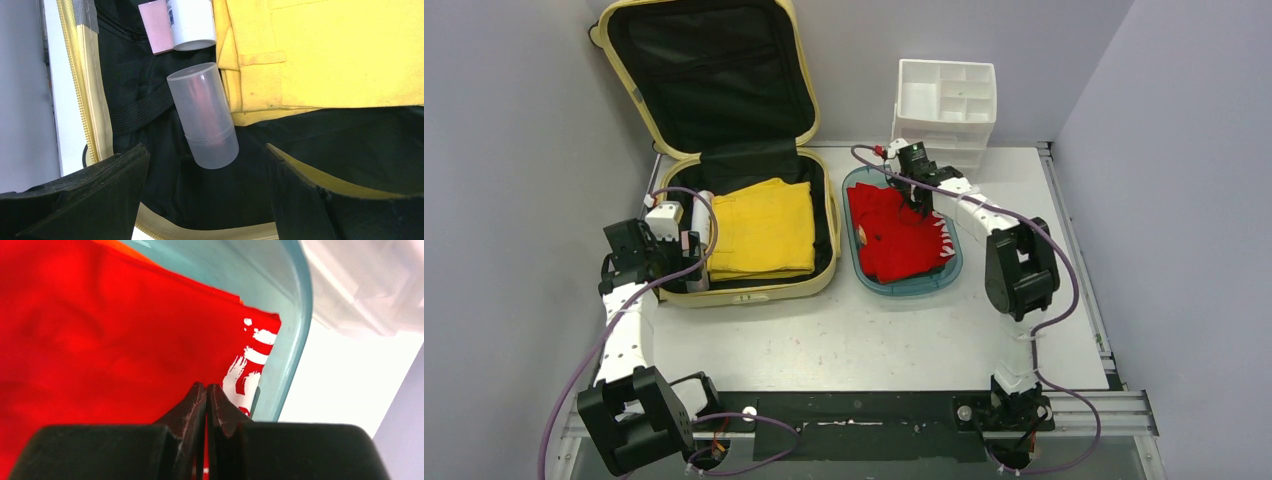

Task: Open, take out, and arrange the luggage
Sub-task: Adjust the clothes in the bin.

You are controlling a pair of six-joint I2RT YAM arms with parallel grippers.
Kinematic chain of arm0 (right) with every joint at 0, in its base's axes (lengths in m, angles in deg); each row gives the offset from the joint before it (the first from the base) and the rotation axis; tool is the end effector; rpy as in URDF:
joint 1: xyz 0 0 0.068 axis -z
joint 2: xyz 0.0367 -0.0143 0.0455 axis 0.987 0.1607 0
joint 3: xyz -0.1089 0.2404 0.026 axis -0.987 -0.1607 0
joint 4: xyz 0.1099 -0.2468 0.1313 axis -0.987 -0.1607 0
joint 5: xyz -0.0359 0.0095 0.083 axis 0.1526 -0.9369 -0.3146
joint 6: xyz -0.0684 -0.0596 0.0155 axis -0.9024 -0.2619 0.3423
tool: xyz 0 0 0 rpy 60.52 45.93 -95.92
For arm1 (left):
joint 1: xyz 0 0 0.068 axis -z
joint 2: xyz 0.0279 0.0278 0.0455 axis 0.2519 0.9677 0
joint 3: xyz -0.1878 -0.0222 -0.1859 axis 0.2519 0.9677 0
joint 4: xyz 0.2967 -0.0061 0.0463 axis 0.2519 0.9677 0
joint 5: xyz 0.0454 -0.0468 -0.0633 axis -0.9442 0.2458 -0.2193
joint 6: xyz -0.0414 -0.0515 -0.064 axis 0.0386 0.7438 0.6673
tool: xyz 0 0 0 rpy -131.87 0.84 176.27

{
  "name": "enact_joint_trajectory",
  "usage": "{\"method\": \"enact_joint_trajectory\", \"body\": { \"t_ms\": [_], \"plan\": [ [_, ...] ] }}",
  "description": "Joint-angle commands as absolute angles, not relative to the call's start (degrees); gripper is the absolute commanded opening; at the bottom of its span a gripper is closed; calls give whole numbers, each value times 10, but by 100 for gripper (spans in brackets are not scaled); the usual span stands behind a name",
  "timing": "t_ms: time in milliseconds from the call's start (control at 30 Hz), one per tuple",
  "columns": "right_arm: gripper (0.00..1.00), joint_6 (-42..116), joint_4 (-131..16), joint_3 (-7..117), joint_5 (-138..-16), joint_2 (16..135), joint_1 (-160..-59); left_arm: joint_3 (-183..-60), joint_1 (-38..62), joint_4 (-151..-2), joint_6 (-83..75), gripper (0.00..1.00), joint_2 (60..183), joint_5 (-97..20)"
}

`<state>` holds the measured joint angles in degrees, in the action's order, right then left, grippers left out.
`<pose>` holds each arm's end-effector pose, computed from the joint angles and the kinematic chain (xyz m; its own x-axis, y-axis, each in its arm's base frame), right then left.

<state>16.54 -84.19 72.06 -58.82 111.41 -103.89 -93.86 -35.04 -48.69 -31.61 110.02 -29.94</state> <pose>0.4824 0.1904 0.1548 -0.6341 -0.5259 -0.5669 -0.4519 0.8469 -0.2802 0.2935 0.0839 0.1990 -0.6739 0.0236 -0.7385 0.0419 0.9991 -0.0063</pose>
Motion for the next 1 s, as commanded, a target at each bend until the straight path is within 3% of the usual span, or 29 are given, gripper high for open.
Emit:
{"method": "enact_joint_trajectory", "body": {
  "t_ms": [0, 633, 967],
  "plan": [
    [0, 188, -823, 728, -663, 1005, -1070, -938, -358, -511, -317, 81, 1094, -285],
    [0, 268, -741, 738, -780, 1141, -1100, -938, -368, -508, -317, 82, 1085, -280],
    [0, 232, -810, 737, -785, 1013, -1100, -938, -370, -506, -319, 84, 1083, -277]
  ]
}}
